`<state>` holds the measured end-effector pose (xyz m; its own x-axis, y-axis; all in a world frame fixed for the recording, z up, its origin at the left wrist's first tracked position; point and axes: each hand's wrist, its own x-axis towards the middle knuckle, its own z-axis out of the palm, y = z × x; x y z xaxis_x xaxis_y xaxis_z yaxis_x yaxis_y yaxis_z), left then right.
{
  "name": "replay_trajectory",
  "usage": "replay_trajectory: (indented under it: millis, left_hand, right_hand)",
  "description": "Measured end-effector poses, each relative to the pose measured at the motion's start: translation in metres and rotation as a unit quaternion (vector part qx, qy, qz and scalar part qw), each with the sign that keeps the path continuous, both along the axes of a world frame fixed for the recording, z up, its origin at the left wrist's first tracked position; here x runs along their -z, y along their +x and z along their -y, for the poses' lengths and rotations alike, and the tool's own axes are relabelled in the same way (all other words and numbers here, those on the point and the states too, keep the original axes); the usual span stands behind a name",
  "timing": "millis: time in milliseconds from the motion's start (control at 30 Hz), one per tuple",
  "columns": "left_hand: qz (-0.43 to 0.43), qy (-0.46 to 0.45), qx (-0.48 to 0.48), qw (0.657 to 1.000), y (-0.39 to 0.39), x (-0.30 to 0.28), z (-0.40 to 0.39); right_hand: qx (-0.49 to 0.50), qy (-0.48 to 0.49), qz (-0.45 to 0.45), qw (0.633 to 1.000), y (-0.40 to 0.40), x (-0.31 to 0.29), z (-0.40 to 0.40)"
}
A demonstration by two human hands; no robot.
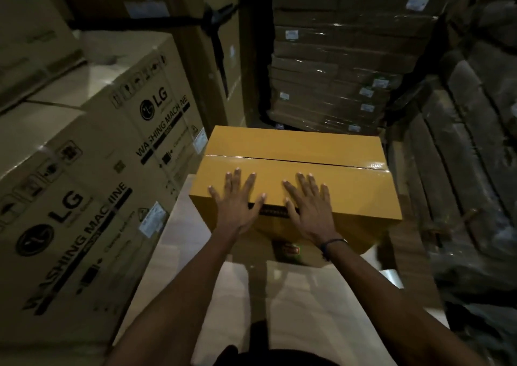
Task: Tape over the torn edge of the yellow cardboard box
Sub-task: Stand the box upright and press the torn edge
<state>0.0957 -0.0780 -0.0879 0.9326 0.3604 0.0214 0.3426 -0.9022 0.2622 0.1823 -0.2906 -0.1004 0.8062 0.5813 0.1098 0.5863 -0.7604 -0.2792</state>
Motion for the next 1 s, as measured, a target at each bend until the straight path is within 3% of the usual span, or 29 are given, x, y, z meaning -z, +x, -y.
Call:
replay_trajectory:
  millis: [400,500,600,833,1000]
  left_hand:
    - [0.043,-0.012,-0.036,0.998,-0.008,0.012,-0.085]
    - [0.035,-0.014,-0.046,0.998,-0.008,0.008,-0.084]
    - [0.030,-0.025,-0.061,0.997,-0.010,0.002,-0.081]
    - [0.028,-0.009,-0.067,0.997,-0.010,0.000,-0.079]
    - [0.028,-0.028,-0.075,0.996,-0.005,-0.004,-0.075]
  right_hand:
    - [0.238,0.012,-0.027,0.971,0.023,-0.015,0.074]
    - [0.306,0.014,-0.048,0.951,0.031,-0.015,0.095]
    - [0.388,0.074,-0.087,0.914,0.033,-0.015,0.113]
    - [0.414,0.175,-0.123,0.885,0.032,-0.043,0.103]
    - [0.391,0.214,-0.117,0.887,0.038,-0.075,0.103]
